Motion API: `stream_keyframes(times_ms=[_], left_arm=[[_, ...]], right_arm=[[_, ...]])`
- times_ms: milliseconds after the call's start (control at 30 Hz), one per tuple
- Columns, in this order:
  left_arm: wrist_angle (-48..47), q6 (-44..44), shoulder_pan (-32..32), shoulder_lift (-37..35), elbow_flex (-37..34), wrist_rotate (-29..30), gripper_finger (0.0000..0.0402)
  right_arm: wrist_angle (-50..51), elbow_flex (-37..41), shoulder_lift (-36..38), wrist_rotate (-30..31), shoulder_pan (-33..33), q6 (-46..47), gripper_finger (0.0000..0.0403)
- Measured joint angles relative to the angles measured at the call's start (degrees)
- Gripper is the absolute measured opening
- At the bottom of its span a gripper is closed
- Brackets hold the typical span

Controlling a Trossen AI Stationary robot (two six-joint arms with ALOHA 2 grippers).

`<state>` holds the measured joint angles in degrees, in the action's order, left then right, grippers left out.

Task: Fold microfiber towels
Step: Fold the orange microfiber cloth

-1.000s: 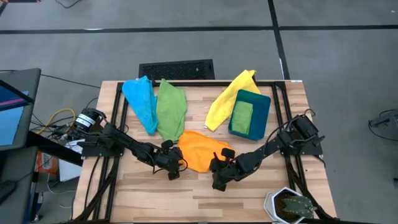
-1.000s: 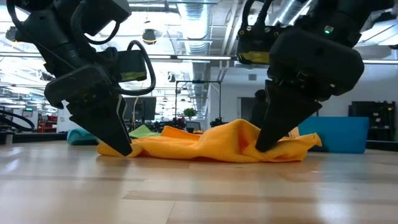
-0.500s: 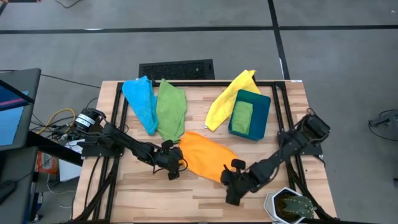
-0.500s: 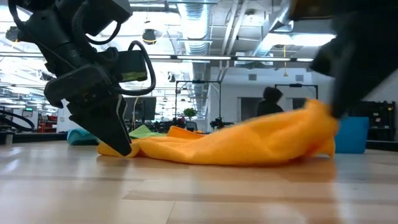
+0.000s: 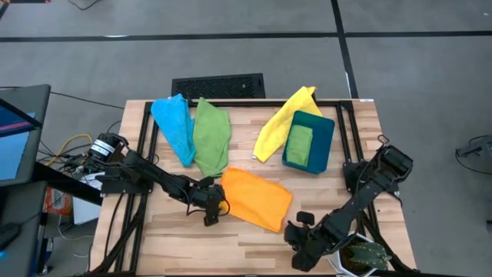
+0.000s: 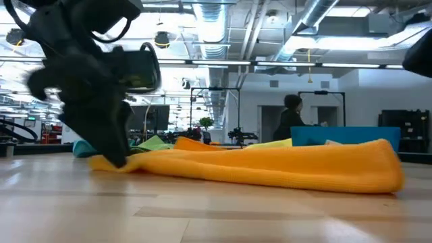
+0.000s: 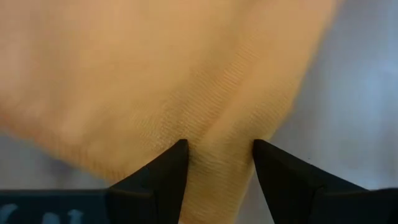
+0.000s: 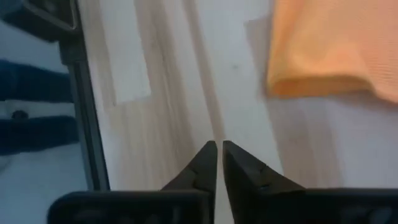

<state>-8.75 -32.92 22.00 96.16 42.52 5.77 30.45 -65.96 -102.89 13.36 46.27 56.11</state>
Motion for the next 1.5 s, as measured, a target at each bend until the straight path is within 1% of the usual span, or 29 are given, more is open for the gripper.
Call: stream_keyframes(times_ms=[67, 133, 200, 300, 400, 533, 600, 633, 700, 767, 867, 967, 1100, 1167, 1233, 1267, 1400, 1433, 1500], left_arm=[[-1.18, 0.57, 0.06, -1.71, -0.06, -4.04, 0.0178], [-4.45, 1.23, 0.09, -4.17, -0.33, -5.82, 0.0178], [-7.63, 1.34, 0.13, -6.83, -0.52, -5.08, 0.0178], [-8.71, 0.72, 0.11, -10.35, -0.24, -1.52, 0.0178], [-8.9, 1.67, 0.04, -11.15, -0.28, 0.01, 0.0178], [-8.47, 2.56, 0.13, -10.83, -0.55, 1.5, 0.0178], [-8.06, 2.6, 0.15, -10.39, -1.1, 2.07, 0.0178], [-7.92, 2.6, 0.2, -10.5, -1.6, 2.06, 0.0178], [-5.44, 2.27, 0.32, -10.54, -3.16, 1.81, 0.0178], [-4.74, 1.13, 0.43, -10.71, -4.86, 1.7, 0.0178], [-4.06, -0.62, 0.61, -10.68, -6.6, 1.6, 0.0178], [-2.99, -2.26, 0.63, -10.8, -8.09, 1.59, 0.0178], [-2.51, -2.76, 0.68, -10.91, -8.72, 1.82, 0.0178], [-2.05, -2.48, 0.68, -10.89, -8.76, 2.01, 0.0178], [-1.28, -2.05, 0.7, -10.86, -8.85, 2.07, 0.0178], [-0.84, -2.04, 0.7, -10.8, -8.85, 2.09, 0.0178], [-0.63, -1.94, 0.7, -10.78, -8.87, 2.65, 0.0178], [-0.67, -1.9, 0.7, -10.78, -8.87, 2.63, 0.0178], [-0.7, -1.88, 0.7, -10.78, -8.87, 2.7, 0.0178]], right_arm=[[0.34, -0.02, 1.78, 2.15, -0.11, 0.49, 0.0062], [2.53, -0.08, 3.9, 6.02, -0.4, 0.99, 0.0065], [7.22, -0.08, 5.29, 10.34, -1.15, 3.31, 0.0066], [15.18, -0.06, 6.59, 16.43, -3.42, 6.76, 0.0071], [17.15, 0.19, 7.06, 18.03, -7.4, 6.51, 0.0085], [10.51, 2.51, 6.58, 12.91, -13.42, -0.71, 0.012], [5.56, 4.81, 5.33, 8.56, -16.65, -2.94, 0.0143], [4.98, 6.16, 5.03, 6.09, -18.14, -3.57, 0.0154], [-0.08, 8.33, 4.32, 1.26, -20.93, -5.11, 0.0176], [-3.33, 10.94, 4.32, -2.03, -22.88, -5.87, 0.0196], [-6.47, 13.61, 4.24, -3.38, -24.06, -5.6, 0.0213], [-5.44, 14.7, 4.28, -3.6, -24.25, -5.48, 0.0215], [-6.76, 15.5, 4.3, -3.91, -24.18, -5.63, 0.0205], [-6.92, 15.59, 4.35, -3.92, -24.2, -5.58, 0.019], [-7.1, 15.59, 4.35, -4.39, -24.29, -5.58, 0.016], [-7.21, 15.59, 4.35, -5.06, -24.39, -5.58, 0.0138], [-7.39, 15.46, 4.37, -7.83, -25.05, -5.64, 0.0032], [-7.31, 15.19, 4.63, -8.56, -25.19, -6.14, 0.0019], [-6.92, 13.66, 5.32, -9.19, -25.57, -7.16, 0.0019]])
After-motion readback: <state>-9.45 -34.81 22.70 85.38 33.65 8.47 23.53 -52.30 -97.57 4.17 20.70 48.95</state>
